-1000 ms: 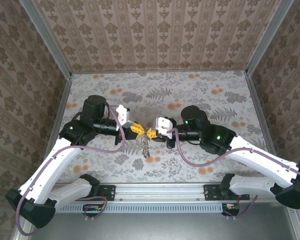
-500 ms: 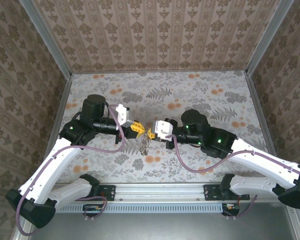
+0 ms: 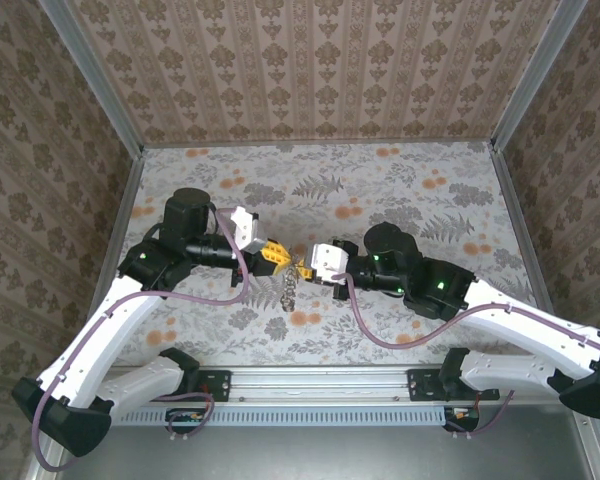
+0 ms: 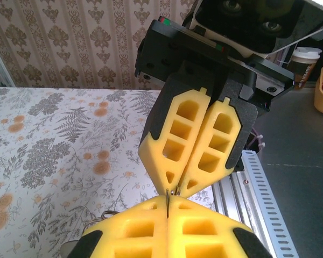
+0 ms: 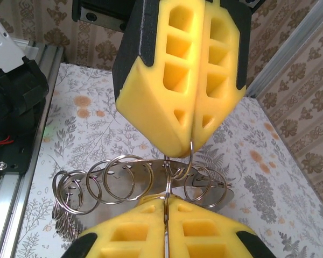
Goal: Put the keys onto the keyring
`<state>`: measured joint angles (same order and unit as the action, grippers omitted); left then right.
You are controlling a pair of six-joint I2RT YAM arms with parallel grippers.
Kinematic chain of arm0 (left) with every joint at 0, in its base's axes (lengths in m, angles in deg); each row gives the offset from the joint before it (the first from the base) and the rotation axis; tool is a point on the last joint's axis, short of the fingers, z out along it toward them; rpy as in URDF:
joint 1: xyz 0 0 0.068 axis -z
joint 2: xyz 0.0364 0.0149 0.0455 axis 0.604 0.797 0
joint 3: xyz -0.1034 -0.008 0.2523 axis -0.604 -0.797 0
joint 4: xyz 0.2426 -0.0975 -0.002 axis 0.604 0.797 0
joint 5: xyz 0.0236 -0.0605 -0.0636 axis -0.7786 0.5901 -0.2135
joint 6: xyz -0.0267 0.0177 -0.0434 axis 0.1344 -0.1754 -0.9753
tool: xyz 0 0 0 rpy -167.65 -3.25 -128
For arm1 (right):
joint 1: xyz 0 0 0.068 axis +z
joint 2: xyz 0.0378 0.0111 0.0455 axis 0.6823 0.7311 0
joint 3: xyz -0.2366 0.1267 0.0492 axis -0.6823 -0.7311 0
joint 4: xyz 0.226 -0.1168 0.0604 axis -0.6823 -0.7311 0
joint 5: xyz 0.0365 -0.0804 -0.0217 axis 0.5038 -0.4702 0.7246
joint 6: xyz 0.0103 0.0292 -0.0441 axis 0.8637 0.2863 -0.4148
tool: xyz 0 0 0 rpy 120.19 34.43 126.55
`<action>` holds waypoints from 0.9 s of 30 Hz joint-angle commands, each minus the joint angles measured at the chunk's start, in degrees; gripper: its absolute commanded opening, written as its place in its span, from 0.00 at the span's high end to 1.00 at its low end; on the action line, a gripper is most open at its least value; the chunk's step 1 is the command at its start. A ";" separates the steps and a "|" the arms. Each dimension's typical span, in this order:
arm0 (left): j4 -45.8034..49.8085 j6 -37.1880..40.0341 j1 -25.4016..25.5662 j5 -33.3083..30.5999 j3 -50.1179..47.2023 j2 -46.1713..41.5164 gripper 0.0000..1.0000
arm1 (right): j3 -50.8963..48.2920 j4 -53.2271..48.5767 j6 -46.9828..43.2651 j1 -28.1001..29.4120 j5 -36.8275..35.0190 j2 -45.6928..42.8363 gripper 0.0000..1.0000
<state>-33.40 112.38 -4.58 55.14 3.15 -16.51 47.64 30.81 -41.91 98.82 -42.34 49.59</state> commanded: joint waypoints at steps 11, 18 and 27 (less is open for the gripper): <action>-3.78 -2.68 -0.67 2.67 0.06 -0.59 1.00 | -1.29 0.97 -0.67 1.30 -1.76 -2.66 1.00; -5.30 -4.25 -0.93 3.37 -0.68 -1.02 1.00 | -0.88 0.75 -0.93 2.30 -2.87 -2.78 1.00; -8.07 -6.47 -1.95 4.66 -0.66 0.01 1.00 | -2.47 1.41 -2.07 2.42 -3.10 -2.71 0.73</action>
<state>-37.83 107.59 -5.81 57.57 2.30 -16.51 46.27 31.86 -43.07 100.76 -44.92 47.97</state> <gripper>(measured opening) 0.059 0.234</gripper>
